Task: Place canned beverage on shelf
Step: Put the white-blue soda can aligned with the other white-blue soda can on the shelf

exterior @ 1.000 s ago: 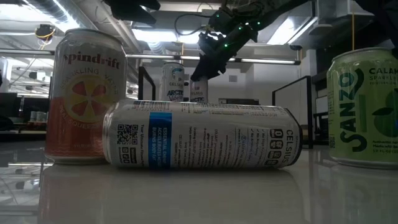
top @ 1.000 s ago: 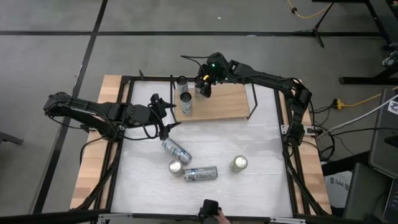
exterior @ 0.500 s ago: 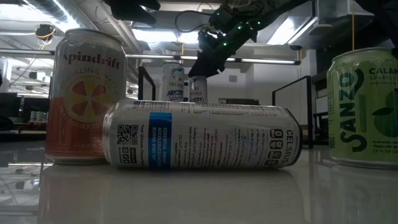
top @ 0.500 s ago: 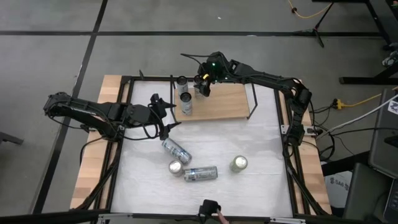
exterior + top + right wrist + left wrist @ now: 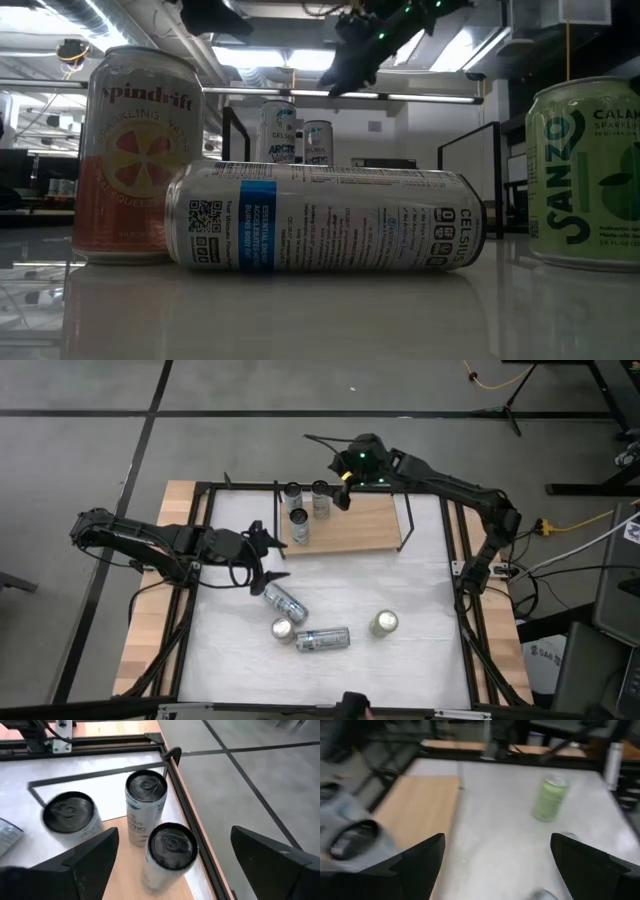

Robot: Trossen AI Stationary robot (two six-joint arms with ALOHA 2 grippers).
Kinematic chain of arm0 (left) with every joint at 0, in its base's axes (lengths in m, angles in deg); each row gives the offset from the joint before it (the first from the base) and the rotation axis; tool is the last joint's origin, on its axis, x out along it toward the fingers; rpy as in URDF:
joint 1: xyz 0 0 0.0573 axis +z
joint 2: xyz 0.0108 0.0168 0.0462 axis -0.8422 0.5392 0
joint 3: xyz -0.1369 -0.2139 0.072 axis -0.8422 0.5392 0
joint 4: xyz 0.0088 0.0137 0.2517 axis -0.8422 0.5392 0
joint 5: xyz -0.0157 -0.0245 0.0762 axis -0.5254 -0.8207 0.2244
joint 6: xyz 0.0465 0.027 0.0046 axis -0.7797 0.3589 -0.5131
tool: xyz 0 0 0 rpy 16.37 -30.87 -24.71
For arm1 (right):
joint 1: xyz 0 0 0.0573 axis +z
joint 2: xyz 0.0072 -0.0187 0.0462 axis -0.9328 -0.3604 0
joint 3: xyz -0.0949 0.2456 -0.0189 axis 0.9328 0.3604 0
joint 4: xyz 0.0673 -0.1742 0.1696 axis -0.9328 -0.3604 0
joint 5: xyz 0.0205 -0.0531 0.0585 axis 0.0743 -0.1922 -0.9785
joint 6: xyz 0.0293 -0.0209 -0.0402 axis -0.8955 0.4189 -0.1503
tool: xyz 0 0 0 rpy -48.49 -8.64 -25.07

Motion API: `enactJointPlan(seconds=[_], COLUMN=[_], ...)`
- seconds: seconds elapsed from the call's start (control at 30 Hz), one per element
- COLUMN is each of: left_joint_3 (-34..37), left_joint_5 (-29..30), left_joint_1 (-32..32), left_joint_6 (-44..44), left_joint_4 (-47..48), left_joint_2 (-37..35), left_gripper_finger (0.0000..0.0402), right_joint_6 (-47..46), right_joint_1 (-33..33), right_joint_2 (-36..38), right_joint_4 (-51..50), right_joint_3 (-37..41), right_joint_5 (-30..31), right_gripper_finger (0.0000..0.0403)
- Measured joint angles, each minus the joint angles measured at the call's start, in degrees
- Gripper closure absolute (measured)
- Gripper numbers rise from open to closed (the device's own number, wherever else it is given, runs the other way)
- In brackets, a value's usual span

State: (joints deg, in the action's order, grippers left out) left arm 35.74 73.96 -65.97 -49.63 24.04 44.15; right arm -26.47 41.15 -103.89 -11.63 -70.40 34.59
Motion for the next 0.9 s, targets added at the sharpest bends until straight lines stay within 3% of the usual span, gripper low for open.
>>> enactJointPlan(seconds=[0.23,0.43,0.63,0.9], left_joint_3=[0.0,0.0,0.7,9.5], left_joint_5=[-7.7,-7.4,-2.8,-2.7], left_joint_1=[-2.3,-3.9,-4.0,-4.0], left_joint_6=[4.9,5.8,5.6,-0.1], left_joint_4=[3.5,10.3,22.6,21.7], left_joint_2=[0.0,0.0,0.0,0.0], left_gripper_finger=[0.0047,0.0047,0.0047,0.0047], right_joint_6=[0.0,-0.3,-3.3,-5.4], right_joint_1=[1.6,6.6,13.7,21.5], right_joint_2=[5.2,8.4,9.0,8.9], right_joint_4=[-5.9,-8.5,-9.0,-10.1], right_joint_3=[0.0,0.0,0.0,0.0], right_joint_5=[0.1,0.2,0.6,0.5], right_gripper_finger=[0.0029,0.0029,0.0029,0.0029])
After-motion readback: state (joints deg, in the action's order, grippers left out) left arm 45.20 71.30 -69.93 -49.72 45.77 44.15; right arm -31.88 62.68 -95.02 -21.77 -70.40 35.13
